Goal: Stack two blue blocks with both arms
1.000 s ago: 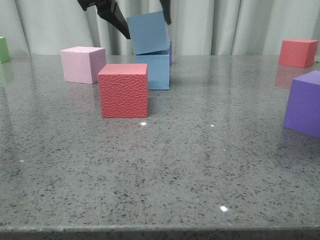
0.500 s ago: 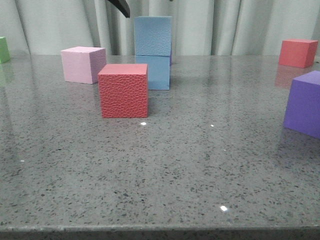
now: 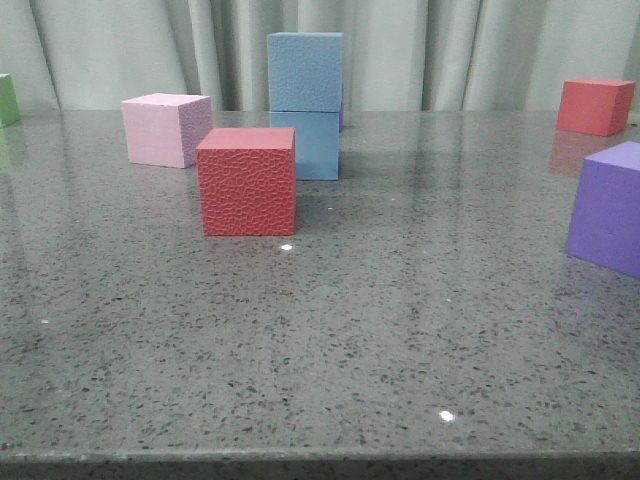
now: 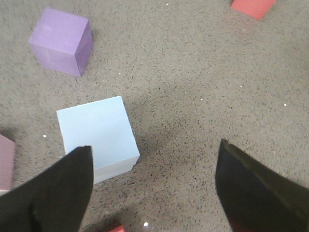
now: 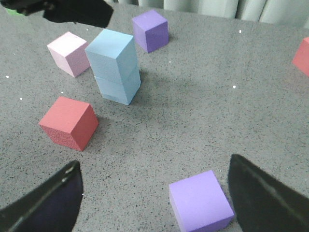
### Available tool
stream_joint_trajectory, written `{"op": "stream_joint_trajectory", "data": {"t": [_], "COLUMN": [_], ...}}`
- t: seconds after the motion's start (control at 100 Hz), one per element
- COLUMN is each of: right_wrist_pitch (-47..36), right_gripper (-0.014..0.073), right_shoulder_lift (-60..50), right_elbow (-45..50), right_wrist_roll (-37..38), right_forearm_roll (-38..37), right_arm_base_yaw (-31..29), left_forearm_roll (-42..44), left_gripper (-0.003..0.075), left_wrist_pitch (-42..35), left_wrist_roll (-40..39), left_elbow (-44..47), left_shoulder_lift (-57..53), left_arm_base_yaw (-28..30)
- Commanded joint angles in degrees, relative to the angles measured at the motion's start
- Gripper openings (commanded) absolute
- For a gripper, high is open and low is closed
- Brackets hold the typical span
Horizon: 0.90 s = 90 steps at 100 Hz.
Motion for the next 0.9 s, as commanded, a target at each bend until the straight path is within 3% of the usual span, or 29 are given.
{"op": "stream_joint_trajectory", "data": {"t": [0.0,0.22,0.45,0.55,0.75,0.89], "right_wrist_pitch": [-5.19,-7.03,-11.31,-11.95,-12.09,-12.21], "right_gripper": [0.0610,0.0610,0.0573,0.0434,0.0018,-0.0119], "right_shoulder_lift": [-2.84,-7.27,-12.54,-15.16,-20.01,-22.63], "right_elbow": [0.59,5.68,10.53,12.51,15.18,16.19], "right_wrist_roll": [-0.79,-0.74,-0.74,-0.74,-0.70,-0.70], "right_forearm_roll": [-1.79,-1.93,-2.44,-2.49,-2.49,-2.51], "right_arm_base_yaw": [-0.05,-0.05,-0.05,-0.05,-0.05,-0.05], "left_forearm_roll": [2.88,4.71,7.19,7.74,8.01,8.01], "left_gripper": [0.0458,0.0332,0.0076,-0.0015,-0.0018,-0.0019], "left_wrist_pitch": [-0.92,0.61,-1.54,-2.67,-13.21,-17.96], "left_wrist_roll": [1.68,3.38,4.77,4.77,4.27,4.15], "left_elbow": [-1.71,0.86,8.79,13.95,28.85,39.36], "left_shoulder_lift": [-5.32,-11.33,-21.13,-25.50,-36.33,-43.54], "left_arm_base_yaw": [-2.12,-4.87,-6.87,-7.00,-7.00,-7.00]}}
